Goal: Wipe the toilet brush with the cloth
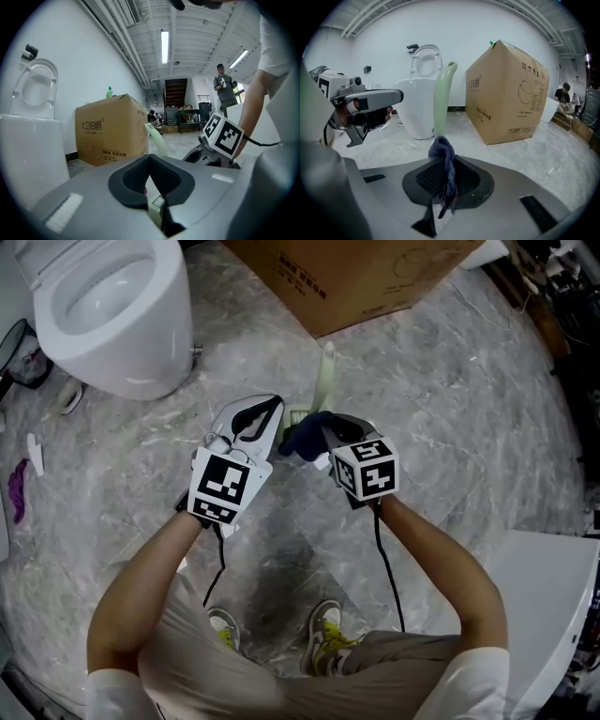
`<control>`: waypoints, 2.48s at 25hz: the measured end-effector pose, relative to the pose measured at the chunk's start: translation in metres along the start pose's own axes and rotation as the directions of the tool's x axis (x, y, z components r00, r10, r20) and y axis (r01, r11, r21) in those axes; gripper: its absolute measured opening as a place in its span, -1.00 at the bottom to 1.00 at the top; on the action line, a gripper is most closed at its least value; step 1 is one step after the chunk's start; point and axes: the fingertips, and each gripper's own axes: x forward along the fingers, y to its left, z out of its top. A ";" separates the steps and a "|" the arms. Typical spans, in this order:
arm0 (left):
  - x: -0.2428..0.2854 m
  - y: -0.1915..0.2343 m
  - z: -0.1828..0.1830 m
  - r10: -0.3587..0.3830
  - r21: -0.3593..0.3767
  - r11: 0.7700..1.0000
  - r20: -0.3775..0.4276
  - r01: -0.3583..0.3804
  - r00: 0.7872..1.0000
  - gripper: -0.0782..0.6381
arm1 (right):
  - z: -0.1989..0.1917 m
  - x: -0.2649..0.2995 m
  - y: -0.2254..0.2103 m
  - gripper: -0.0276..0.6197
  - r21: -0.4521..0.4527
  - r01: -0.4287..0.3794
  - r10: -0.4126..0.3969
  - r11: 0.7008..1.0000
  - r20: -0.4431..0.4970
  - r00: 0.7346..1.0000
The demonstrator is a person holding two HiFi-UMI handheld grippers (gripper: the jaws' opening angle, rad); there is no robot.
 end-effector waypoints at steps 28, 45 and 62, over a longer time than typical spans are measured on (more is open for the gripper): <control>0.007 0.008 -0.049 0.077 -0.122 0.988 -0.132 -0.094 0.988 -0.78 | -0.065 0.065 -0.005 -0.77 0.031 0.012 -0.012 0.999 0.001 1.000; 0.007 0.002 -0.065 0.061 -0.071 0.995 -0.178 -0.074 0.982 -0.78 | -0.098 0.099 -0.009 -0.77 0.107 0.093 -0.095 0.990 0.015 0.995; 0.010 -0.003 -0.072 0.034 -0.069 0.996 -0.199 -0.049 0.979 -0.78 | -0.124 0.122 0.003 -0.77 -0.022 0.055 -0.057 0.998 -0.107 0.993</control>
